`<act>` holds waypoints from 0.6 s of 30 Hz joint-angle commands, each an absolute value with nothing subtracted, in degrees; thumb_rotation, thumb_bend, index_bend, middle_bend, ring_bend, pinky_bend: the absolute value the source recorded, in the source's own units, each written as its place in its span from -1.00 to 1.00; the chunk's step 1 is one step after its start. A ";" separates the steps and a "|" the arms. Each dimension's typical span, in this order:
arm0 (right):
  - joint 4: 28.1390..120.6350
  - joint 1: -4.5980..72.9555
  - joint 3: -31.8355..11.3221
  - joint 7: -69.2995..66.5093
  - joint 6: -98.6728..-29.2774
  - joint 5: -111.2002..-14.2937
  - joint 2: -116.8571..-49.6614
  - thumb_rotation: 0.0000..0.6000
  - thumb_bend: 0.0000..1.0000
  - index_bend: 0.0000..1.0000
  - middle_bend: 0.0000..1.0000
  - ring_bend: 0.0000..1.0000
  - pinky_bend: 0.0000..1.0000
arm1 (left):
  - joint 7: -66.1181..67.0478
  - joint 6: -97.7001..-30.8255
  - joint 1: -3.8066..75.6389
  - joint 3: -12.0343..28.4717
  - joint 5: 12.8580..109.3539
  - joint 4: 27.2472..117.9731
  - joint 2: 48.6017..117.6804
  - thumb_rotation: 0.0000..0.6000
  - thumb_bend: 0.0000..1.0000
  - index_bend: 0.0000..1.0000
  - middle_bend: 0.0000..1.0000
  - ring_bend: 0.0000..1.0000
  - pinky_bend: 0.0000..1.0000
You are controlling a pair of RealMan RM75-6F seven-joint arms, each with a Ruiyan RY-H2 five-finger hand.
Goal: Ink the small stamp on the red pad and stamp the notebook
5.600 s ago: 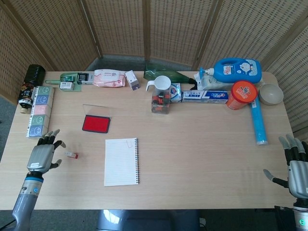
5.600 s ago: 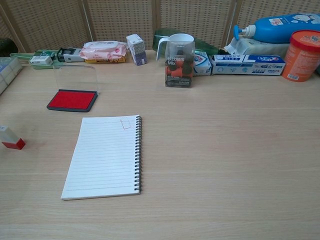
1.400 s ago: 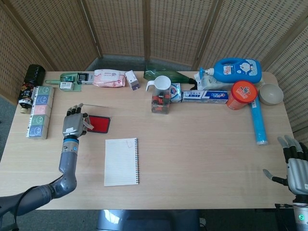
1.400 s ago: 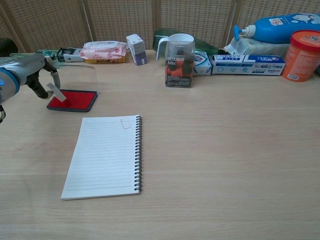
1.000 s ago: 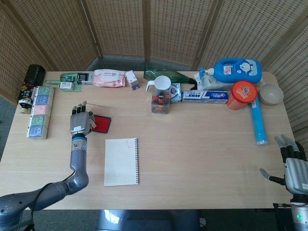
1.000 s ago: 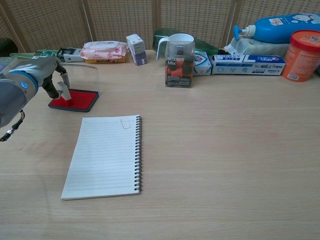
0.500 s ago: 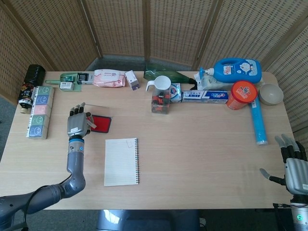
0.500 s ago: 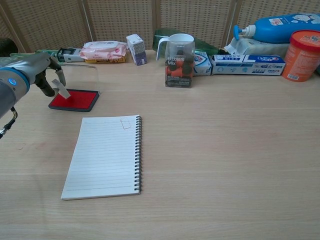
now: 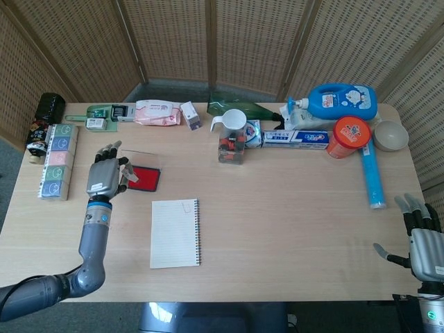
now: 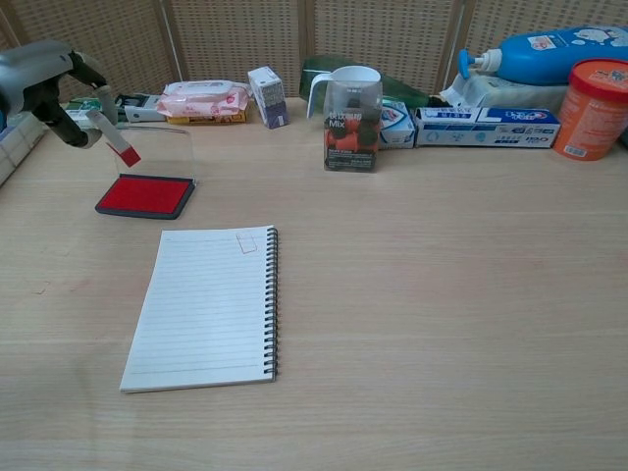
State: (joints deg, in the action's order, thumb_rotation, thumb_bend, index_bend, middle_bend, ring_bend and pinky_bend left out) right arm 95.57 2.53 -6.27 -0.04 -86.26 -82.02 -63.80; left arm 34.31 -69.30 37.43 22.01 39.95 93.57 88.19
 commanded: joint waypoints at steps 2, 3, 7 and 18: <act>95.71 2.45 -6.23 -0.10 -86.39 -82.10 -63.64 0.74 -0.88 -1.00 -1.00 -1.00 -1.00 | 35.70 -68.86 37.35 19.57 41.12 99.81 85.39 1.00 -0.11 0.28 -1.00 -1.00 -0.93; 95.74 2.42 -6.24 -0.17 -86.42 -82.09 -63.55 0.74 -0.88 -1.00 -1.00 -1.00 -1.00 | 36.17 -68.79 37.64 19.04 40.89 100.32 85.54 1.00 -0.11 0.28 -1.00 -1.00 -0.93; 95.76 2.41 -6.36 -0.51 -86.39 -81.91 -63.28 0.74 -0.88 -1.00 -1.00 -1.00 -1.00 | 37.62 -68.59 39.04 17.65 40.33 100.23 87.05 1.00 -0.12 0.28 -1.00 -1.00 -0.92; 95.66 2.58 -6.77 -1.37 -85.70 -80.82 -62.89 0.75 -0.88 -1.00 -1.00 -1.00 -1.00 | 31.95 -60.31 42.17 11.59 50.26 90.84 92.65 1.00 -0.12 0.28 -1.00 -1.00 -0.92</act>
